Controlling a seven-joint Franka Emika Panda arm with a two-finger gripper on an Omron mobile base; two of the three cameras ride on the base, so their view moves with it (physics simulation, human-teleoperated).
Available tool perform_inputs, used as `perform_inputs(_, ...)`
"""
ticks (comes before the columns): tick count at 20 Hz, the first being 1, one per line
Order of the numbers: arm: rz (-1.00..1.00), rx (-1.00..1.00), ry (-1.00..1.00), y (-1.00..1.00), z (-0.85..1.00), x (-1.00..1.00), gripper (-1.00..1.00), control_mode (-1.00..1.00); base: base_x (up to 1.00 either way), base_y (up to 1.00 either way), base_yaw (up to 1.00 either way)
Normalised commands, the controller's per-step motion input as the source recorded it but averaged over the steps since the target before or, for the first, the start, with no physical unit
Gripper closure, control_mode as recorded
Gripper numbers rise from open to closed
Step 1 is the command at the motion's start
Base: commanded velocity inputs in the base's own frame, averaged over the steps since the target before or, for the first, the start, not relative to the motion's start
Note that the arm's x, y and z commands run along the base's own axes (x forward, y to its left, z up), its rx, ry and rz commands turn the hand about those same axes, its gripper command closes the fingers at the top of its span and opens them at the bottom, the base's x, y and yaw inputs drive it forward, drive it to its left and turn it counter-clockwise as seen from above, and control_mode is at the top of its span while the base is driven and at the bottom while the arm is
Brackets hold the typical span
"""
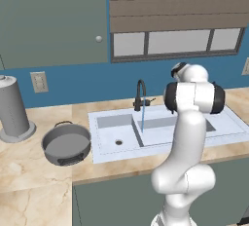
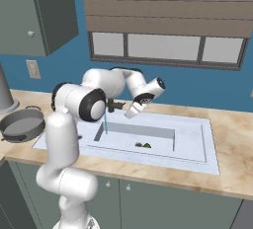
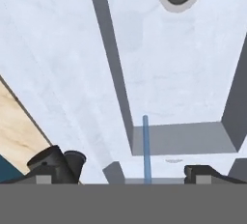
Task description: Dump the avocado from the pot into the sink. Then turn on the water and wash the avocado. Then turn off the water and put the avocado back in the pot.
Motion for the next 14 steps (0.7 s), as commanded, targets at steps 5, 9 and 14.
perform_inputs(5, 0.06, 0.03, -0.01, 0.05, -0.22, 0.22, -1.0, -1.0, 0.0, 0.0, 0.0)
perform_inputs(9, 0.06, 0.09, -0.03, 0.0, -0.13, 0.19, -1.0, -1.0, 0.0, 0.0, 0.0)
perform_inputs(14, 0.05, 0.1, -0.02, 0.0, -0.15, 0.22, -1.0, -1.0, 0.0, 0.0, 0.0)
